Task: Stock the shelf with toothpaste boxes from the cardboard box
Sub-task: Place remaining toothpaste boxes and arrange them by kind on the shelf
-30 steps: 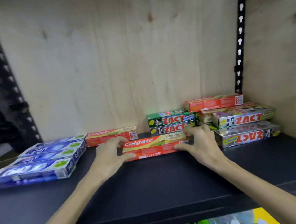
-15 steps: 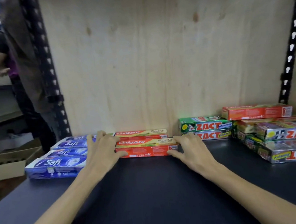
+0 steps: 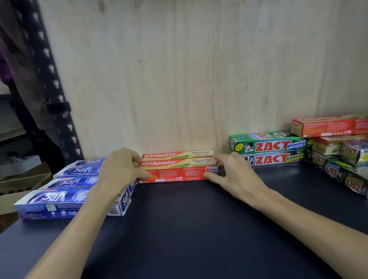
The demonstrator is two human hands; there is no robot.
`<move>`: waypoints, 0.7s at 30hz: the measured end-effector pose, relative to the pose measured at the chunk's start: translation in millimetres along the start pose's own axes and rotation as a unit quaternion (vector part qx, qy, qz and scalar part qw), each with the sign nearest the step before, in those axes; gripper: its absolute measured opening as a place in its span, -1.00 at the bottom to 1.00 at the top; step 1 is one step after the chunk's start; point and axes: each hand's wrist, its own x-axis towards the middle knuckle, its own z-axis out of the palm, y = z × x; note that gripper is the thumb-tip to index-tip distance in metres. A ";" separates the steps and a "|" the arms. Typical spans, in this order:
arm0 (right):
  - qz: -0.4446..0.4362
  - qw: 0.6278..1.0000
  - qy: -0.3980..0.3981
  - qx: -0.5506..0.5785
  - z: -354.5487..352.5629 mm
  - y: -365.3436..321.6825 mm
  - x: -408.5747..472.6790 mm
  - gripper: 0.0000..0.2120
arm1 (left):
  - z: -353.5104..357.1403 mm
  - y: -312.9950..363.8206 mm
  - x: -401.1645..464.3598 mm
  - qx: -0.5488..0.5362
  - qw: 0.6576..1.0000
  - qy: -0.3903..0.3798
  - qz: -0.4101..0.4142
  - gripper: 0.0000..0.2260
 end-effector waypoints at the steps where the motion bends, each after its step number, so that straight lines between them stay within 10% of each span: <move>1: 0.000 1.000 0.003 0.008 0.2 -0.1 -0.2 -0.54 | 1.1 -1.4 1.1 -0.006 1.000 0.002 0.001 -0.49; 21: 0.080 0.992 0.078 0.064 -29.4 2.6 -34.0 -0.37 | -1.1 34.2 -42.6 -0.093 0.990 0.028 0.101 -0.59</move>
